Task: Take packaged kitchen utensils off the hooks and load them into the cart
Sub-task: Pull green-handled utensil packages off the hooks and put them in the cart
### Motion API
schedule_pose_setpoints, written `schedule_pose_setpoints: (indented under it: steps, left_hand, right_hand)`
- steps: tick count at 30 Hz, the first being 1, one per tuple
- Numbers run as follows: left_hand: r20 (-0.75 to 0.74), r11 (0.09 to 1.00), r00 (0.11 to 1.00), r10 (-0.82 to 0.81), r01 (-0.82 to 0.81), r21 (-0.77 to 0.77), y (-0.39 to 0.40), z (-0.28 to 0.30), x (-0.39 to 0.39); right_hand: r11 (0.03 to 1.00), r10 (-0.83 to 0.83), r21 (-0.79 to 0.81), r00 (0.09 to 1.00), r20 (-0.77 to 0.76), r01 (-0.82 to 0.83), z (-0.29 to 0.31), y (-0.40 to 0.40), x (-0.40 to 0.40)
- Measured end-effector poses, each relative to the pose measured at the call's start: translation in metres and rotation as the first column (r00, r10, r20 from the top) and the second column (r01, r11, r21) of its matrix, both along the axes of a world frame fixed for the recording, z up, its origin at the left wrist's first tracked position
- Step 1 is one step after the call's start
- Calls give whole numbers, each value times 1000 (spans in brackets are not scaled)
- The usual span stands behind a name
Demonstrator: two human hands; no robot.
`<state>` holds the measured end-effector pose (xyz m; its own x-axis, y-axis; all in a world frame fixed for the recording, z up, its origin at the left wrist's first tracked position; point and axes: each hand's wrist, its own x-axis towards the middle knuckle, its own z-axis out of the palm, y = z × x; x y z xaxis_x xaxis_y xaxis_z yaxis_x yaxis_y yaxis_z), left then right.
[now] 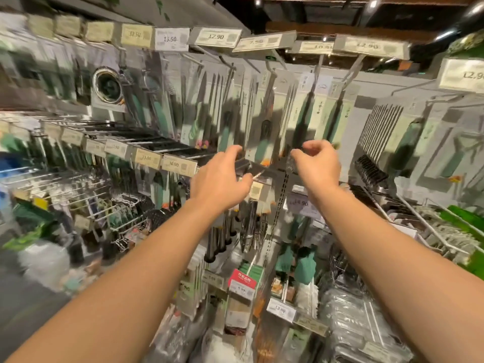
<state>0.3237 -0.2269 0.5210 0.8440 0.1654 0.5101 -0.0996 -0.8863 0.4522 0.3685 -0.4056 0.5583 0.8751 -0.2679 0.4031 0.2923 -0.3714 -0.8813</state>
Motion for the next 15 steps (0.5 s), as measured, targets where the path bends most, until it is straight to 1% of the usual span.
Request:
schedule_pose_setpoints:
  steps: [3, 6, 9, 12, 15]
  left_hand:
    - [18, 996, 996, 85, -85, -35, 5, -10, -33]
    - [40, 980, 982, 186, -182, -79, 14, -21, -83]
    - [-13, 948, 953, 302, -301, -105, 29, -45, -142]
    - [-85, 902, 909, 408, -416, -116, 48, -80, -210]
    - [-186, 822, 830, 526, -552, -141, 66, -127, -285]
  right_hand:
    - [990, 124, -67, 992, 24, -123, -2, 15, -31]
    - [954, 271, -145, 962, 39, -263, -13, 37, -69]
    - [899, 401, -208, 915, 37, -385, -40, 62, -108]
    - [803, 541, -262, 839, -58, -535, -77, 93, -151]
    - [683, 649, -288, 739, -180, -671, -126, 128, -197]
